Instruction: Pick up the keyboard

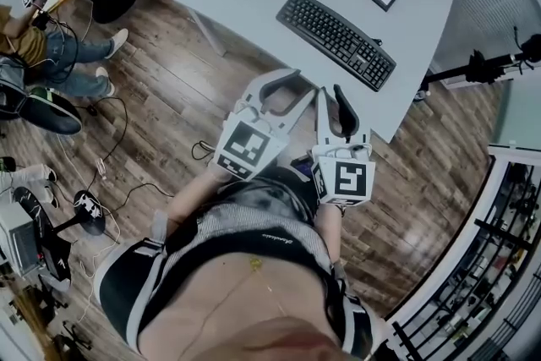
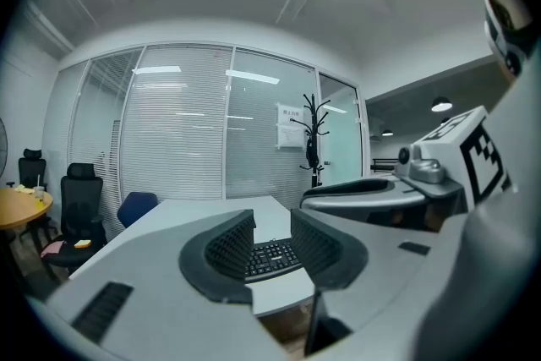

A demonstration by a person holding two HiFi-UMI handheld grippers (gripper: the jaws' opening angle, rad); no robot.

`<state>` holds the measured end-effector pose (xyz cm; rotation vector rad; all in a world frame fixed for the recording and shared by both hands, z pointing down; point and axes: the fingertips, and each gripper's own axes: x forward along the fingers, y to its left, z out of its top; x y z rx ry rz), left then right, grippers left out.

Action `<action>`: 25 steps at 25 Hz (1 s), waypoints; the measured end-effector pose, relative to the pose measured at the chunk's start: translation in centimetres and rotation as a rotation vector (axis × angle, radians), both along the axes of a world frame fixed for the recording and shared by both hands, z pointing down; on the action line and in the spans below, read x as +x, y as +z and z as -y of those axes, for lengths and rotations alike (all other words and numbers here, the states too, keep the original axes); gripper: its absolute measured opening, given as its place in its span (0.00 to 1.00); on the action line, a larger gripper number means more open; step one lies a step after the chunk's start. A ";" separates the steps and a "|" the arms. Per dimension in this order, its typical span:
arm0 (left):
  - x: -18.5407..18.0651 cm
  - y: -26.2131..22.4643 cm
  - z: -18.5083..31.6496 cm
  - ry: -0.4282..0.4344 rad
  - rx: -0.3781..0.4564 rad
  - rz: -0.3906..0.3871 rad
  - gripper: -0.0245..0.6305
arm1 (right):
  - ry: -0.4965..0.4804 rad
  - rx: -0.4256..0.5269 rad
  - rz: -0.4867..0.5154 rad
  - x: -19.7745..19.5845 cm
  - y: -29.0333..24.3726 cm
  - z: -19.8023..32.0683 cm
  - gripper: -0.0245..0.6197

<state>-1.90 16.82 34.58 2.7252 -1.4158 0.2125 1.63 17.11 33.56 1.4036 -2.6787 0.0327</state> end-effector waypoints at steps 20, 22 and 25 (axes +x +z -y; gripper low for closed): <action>-1.3 0.0 6.7 0.070 -0.013 -0.008 0.21 | 0.040 -0.001 -0.032 -1.8 -0.3 6.2 0.17; -1.3 0.1 7.2 0.073 -0.018 -0.008 0.21 | 0.040 -0.004 -0.033 -1.8 -0.2 6.7 0.17; -1.0 0.4 7.8 0.080 -0.024 -0.007 0.21 | 0.043 -0.010 -0.033 -1.6 0.2 7.5 0.17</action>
